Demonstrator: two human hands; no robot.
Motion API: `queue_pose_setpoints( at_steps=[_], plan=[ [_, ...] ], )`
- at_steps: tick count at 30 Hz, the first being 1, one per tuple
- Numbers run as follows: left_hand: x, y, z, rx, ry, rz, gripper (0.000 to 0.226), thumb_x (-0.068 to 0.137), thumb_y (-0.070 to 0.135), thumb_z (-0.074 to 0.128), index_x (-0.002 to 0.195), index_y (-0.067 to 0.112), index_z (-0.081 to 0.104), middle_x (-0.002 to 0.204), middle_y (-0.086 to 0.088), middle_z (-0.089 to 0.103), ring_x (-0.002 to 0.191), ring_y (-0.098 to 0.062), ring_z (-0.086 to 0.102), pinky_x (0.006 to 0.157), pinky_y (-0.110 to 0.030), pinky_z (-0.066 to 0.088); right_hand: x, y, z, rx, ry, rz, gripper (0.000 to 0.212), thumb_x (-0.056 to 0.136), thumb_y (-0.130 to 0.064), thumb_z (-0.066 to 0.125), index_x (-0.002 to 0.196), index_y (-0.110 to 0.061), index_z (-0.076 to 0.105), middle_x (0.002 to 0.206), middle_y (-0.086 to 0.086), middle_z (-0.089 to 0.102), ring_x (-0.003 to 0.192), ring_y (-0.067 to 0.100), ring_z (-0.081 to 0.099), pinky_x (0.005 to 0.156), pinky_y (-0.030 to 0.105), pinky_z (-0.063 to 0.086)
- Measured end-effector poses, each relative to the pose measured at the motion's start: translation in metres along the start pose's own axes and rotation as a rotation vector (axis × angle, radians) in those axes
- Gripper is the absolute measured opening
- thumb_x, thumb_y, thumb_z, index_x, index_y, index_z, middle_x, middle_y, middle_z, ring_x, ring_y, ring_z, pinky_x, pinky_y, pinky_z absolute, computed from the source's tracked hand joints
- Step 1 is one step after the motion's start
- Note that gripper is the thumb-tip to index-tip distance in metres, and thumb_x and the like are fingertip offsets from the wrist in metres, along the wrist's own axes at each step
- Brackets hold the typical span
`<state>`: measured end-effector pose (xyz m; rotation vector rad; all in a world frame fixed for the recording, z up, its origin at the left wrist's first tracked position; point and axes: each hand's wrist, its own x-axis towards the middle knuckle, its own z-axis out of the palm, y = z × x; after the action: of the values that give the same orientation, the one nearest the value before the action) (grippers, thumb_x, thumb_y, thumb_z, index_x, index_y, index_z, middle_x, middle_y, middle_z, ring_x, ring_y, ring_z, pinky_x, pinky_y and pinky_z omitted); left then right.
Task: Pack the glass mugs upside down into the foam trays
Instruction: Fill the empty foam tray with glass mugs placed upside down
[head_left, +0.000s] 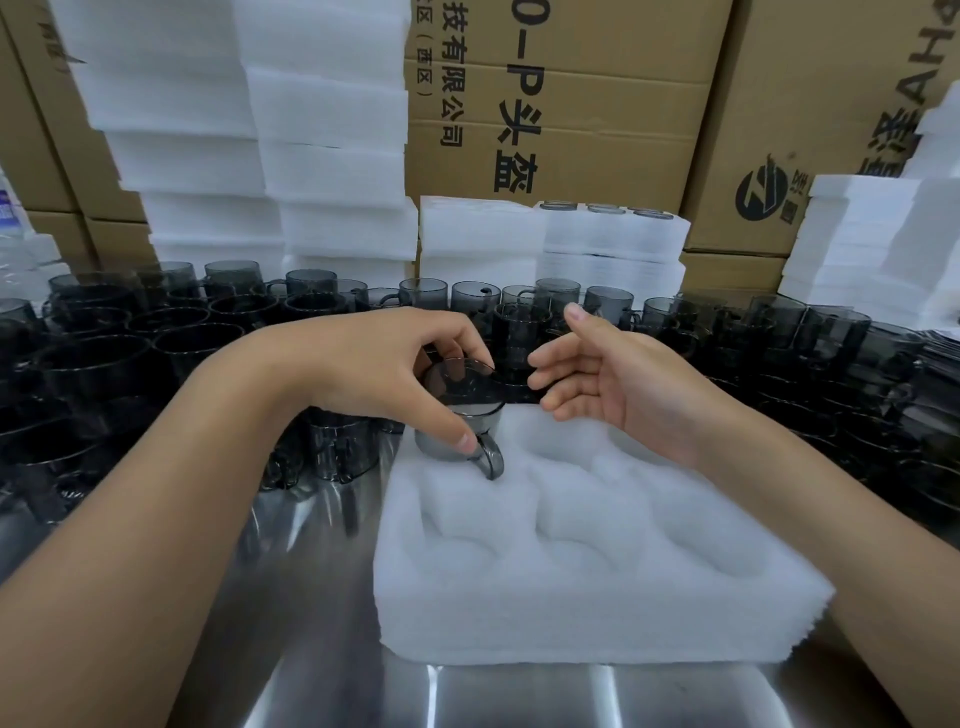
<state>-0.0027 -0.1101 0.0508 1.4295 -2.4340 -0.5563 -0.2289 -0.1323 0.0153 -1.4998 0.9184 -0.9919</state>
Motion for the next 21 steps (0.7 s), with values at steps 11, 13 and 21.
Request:
queue_pose_setpoints(
  at_steps=[11,13,21],
  plan=[
    [0.004,-0.002,0.004,0.063,-0.094,-0.094,0.056,0.057,0.056,0.082,0.102,0.047,0.051,0.101,0.02,0.059,0.091,0.002,0.059,0.079,-0.022,0.048,0.004,-0.009,0.006,-0.61,-0.198,-0.02,0.027,0.088,-0.046,0.058,0.091,-0.023,0.072,0.084,-0.011,0.071,0.072,0.005,0.065,0.066,0.02,0.049],
    [0.005,-0.002,0.004,0.081,-0.103,-0.115,0.057,0.056,0.056,0.082,0.104,0.045,0.051,0.102,0.021,0.058,0.089,0.003,0.057,0.073,-0.018,0.044,0.009,-0.017,0.009,-0.748,-0.24,0.029,0.03,0.085,-0.056,0.057,0.096,-0.031,0.07,0.076,-0.015,0.069,0.063,0.001,0.061,0.065,0.017,0.046],
    [0.005,-0.004,0.003,0.009,-0.137,-0.152,0.083,0.043,0.073,0.067,0.118,0.051,0.04,0.104,0.024,0.059,0.102,0.009,0.055,0.09,-0.021,0.045,0.02,-0.014,0.011,-0.851,-0.26,0.067,0.04,0.079,-0.065,0.058,0.101,-0.036,0.073,0.051,-0.015,0.05,0.053,0.007,0.044,0.056,0.021,0.038]
  ],
)
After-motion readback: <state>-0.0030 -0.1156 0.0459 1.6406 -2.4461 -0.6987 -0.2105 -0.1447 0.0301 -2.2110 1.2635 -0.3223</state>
